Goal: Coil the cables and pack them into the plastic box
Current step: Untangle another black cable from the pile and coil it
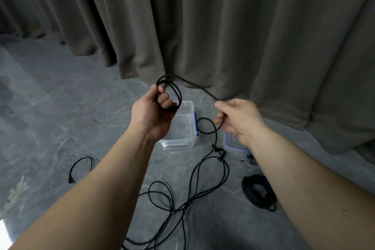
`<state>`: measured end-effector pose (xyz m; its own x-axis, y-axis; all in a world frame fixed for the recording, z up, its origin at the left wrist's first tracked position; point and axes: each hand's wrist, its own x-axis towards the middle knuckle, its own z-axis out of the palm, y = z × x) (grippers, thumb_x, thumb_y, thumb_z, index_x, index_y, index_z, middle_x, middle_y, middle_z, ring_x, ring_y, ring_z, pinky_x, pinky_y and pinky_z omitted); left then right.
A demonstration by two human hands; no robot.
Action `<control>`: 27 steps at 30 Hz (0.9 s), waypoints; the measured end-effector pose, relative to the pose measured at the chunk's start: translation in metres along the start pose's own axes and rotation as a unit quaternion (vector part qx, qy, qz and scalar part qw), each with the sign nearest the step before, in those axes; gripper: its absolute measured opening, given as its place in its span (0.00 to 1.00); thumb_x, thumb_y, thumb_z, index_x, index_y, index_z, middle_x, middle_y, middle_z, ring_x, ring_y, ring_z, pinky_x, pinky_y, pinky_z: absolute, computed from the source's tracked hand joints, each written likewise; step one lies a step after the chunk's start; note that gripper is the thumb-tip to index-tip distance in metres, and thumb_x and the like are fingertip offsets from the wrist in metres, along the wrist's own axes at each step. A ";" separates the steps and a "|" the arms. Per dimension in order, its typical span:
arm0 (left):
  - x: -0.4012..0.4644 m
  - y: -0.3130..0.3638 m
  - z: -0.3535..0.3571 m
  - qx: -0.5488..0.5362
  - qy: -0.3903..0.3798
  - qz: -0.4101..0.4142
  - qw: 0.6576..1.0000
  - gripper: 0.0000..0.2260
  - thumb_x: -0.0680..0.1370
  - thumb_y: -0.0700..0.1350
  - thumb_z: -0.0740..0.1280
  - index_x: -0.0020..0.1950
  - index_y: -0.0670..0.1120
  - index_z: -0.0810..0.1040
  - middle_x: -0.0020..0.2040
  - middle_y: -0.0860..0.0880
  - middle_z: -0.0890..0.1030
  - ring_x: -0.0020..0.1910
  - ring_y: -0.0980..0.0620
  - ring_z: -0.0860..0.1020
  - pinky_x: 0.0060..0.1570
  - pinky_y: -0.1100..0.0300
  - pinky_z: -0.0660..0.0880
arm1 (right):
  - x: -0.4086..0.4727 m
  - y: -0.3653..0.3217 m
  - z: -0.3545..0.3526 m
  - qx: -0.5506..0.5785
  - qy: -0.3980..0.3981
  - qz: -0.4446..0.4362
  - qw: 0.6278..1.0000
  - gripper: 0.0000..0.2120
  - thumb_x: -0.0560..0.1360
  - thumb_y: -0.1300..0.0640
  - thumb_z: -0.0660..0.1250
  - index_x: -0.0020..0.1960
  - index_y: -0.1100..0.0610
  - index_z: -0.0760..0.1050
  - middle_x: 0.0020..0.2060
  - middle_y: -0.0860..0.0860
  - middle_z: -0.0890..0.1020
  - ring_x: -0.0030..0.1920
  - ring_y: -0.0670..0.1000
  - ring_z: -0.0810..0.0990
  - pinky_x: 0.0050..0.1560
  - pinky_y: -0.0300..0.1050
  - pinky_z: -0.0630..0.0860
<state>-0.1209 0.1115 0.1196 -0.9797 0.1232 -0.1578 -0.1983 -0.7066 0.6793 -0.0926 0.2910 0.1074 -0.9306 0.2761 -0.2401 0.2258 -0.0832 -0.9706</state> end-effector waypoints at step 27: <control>-0.007 -0.017 0.006 0.185 -0.004 0.069 0.980 0.15 0.84 0.41 0.55 0.37 0.44 0.68 0.30 0.49 0.74 0.29 0.54 0.75 0.43 0.59 0.73 | -0.018 -0.016 0.008 0.237 -0.140 0.058 0.960 0.05 0.78 0.64 0.61 0.45 0.64 0.73 0.35 0.59 0.82 0.31 0.52 0.83 0.28 0.39 0.78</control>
<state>-0.1112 0.1270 0.1128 -0.9978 0.0506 -0.0422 -0.0594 -0.4157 0.9076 -0.0820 0.2801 0.1275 -0.9632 -0.0239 -0.2678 0.2376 -0.5416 -0.8064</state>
